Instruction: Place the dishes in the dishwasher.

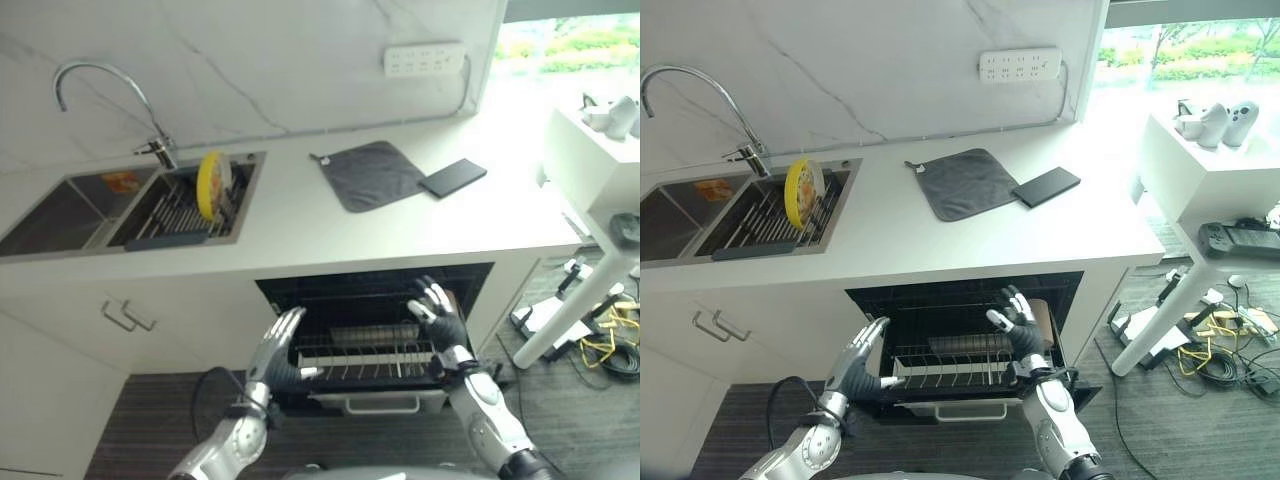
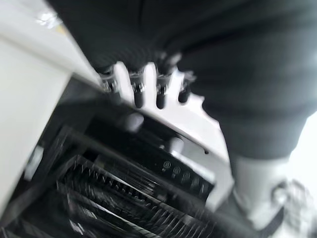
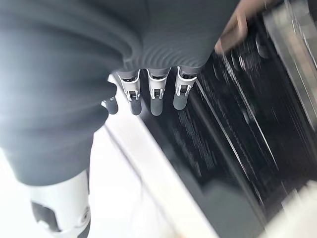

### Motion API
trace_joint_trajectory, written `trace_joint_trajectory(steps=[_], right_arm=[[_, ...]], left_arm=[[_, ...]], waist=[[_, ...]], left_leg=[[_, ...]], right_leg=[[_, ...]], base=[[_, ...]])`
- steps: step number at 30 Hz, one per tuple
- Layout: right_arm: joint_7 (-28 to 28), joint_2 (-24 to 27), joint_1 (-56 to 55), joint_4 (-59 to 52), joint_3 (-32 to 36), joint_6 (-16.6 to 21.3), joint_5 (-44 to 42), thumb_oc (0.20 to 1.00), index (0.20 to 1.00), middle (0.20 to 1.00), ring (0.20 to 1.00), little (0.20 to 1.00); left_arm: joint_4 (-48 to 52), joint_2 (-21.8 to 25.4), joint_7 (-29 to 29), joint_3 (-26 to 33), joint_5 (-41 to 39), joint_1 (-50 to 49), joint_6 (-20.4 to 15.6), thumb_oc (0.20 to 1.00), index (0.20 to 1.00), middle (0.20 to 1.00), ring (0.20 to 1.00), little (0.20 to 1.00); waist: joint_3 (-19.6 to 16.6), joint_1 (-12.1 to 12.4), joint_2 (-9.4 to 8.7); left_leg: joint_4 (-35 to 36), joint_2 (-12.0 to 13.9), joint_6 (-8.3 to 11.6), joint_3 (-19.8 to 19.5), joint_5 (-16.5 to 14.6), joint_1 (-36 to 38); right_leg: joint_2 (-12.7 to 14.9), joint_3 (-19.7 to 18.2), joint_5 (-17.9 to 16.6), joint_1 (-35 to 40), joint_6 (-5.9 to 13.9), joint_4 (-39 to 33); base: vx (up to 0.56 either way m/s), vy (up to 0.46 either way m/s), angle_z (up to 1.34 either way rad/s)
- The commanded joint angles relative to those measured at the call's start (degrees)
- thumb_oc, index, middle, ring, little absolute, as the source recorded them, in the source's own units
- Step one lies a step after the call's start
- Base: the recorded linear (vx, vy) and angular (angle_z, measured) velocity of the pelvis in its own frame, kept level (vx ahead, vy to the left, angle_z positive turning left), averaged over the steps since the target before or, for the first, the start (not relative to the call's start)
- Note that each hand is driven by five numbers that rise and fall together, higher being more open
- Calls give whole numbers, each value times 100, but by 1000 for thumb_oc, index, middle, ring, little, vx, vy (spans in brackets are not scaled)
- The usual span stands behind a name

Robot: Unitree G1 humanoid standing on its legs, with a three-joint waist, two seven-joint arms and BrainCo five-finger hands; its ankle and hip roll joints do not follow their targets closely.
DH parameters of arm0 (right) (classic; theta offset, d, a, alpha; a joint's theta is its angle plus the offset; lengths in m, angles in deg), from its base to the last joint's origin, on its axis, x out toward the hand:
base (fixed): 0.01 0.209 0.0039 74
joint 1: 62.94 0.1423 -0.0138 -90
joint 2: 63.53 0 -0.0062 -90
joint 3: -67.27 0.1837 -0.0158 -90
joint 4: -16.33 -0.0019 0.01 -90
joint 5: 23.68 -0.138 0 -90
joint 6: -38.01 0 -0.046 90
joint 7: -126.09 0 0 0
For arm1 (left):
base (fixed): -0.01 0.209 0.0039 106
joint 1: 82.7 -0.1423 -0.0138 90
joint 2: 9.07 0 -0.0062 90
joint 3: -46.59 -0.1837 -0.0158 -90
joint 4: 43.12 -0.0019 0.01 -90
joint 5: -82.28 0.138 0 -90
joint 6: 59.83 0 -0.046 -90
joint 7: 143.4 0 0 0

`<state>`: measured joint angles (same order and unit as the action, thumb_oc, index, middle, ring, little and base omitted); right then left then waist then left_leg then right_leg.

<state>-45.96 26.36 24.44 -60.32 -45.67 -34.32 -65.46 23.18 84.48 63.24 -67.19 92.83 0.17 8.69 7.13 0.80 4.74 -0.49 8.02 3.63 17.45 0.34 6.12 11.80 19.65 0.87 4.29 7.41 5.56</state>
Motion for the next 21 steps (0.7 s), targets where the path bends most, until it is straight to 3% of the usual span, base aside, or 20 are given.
trace_joint_trajectory(steps=[1, 3, 4, 8, 12, 14, 21], right_arm=[[735, 37, 295, -896, 497, 254, 75, 1000, 1000, 1000, 1000, 1000], [777, 157, 209, -1176, 792, 414, 237, 1000, 1000, 1000, 1000, 1000], [867, 325, 181, -1296, 1056, 742, 461, 1000, 1000, 1000, 1000, 1000], [1049, 595, 318, -1490, 1448, 1176, 480, 1000, 1000, 1000, 1000, 1000], [856, 664, 478, -1580, 1620, 1231, 610, 1000, 1000, 1000, 1000, 1000], [660, 587, 545, -1678, 1672, 1255, 960, 1000, 1000, 1000, 1000, 1000], [532, 510, 600, -1607, 1556, 1214, 1047, 1000, 1000, 1000, 1000, 1000]], left_arm=[[580, -42, -1824, 466, -3235, 171, -982, 1000, 1000, 1000, 1000, 1000], [934, -137, -2145, 799, -3435, -7, -1167, 1000, 1000, 1000, 1000, 1000], [1238, -45, -2277, 1053, -3390, -77, -1395, 1000, 1000, 1000, 1000, 1000], [1845, 286, -2166, 1544, -3305, 27, -1693, 1000, 1000, 1000, 1000, 1000], [2200, 389, -2037, 1840, -3192, 223, -1647, 1000, 1000, 1000, 1000, 1000], [2561, 379, -1922, 2019, -2872, 360, -1420, 1000, 1000, 1000, 1000, 1000], [2526, 522, -2063, 1899, -2224, 652, -1283, 1000, 1000, 1000, 1000, 1000]], waist=[[383, 128, -196], [370, 132, -258], [359, 135, -307], [348, 154, -343], [296, 191, -338], [240, 210, -352], [192, 128, -356]], left_leg=[[-336, 47, -31, -242, -335, -34], [-311, 70, -8, -237, -327, -20], [-310, 95, 19, -223, -317, -26], [-264, 118, 67, -214, -292, 0], [-250, 125, 105, -255, -290, 9], [-260, 136, 127, -255, -317, 27], [-207, 108, 101, -175, -361, 150]], right_leg=[[-21, 301, 564, 316, -191, 123], [-41, 341, 503, 330, -181, 51], [-58, 375, 451, 337, -182, -20], [-53, 412, 320, 362, -147, -216], [-56, 447, 288, 380, -128, -262], [-32, 478, 271, 382, -99, -258], [-44, 397, 292, 422, -79, -275]], base=[[39, -102, 26], [19, -103, 19], [-10, -81, 10], [-10, -44, 5], [28, -9, -1], [40, -22, 1], [10, -8, -1]])
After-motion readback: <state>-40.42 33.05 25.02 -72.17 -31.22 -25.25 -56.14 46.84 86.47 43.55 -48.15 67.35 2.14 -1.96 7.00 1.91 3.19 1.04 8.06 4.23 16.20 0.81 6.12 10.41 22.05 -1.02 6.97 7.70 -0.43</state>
